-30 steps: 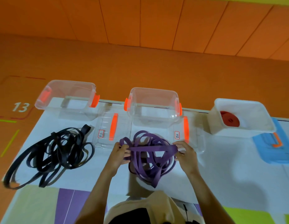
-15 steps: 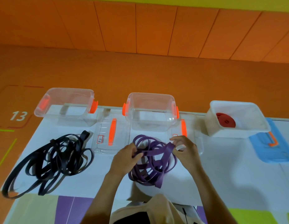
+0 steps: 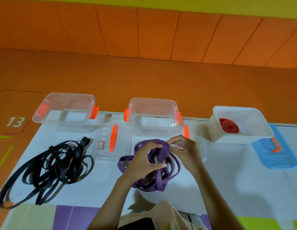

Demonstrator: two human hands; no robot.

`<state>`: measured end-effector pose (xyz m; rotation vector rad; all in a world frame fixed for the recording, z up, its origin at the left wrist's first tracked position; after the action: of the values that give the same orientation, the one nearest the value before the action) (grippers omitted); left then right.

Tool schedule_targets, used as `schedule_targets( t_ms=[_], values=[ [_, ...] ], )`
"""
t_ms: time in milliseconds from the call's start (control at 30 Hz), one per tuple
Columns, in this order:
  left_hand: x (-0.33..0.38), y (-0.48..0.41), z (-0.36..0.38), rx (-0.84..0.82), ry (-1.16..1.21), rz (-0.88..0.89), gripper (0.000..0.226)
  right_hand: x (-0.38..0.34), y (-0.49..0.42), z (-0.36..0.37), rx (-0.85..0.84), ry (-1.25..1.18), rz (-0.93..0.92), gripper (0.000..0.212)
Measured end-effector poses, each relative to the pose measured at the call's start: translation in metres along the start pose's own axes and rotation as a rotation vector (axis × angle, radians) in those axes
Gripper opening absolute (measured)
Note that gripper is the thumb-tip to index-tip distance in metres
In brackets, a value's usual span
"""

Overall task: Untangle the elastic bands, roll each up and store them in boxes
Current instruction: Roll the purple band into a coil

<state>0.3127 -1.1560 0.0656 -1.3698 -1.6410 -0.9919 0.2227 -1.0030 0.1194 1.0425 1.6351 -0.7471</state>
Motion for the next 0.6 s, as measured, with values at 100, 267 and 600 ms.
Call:
schedule_targets(
  t_ms=[100,267,600],
  values=[
    [0.014,0.0,-0.001,0.075,-0.06,0.075,0.058,-0.003,-0.001,-0.002,0.002,-0.037,-0.025,0.028],
    [0.029,0.0,-0.008,0.165,-0.137,0.105,0.06,-0.008,-0.001,-0.002,-0.037,-0.102,-0.044,0.036],
    [0.013,0.005,-0.012,0.194,-0.031,-0.048,0.056,0.009,0.001,-0.001,0.016,0.002,0.046,0.026]
  ],
)
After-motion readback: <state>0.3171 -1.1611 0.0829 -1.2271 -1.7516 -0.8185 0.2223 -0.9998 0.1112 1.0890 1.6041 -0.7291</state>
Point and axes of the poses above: each hand's wrist, its own y-axis away from the middle knuckle, its own z-axis out of the palm, x = y × z, the point moved 10 cm from there along -y, towards the middle knuckle, and after that the axes turned 2 degrees about -y, right-handed, at the moved point
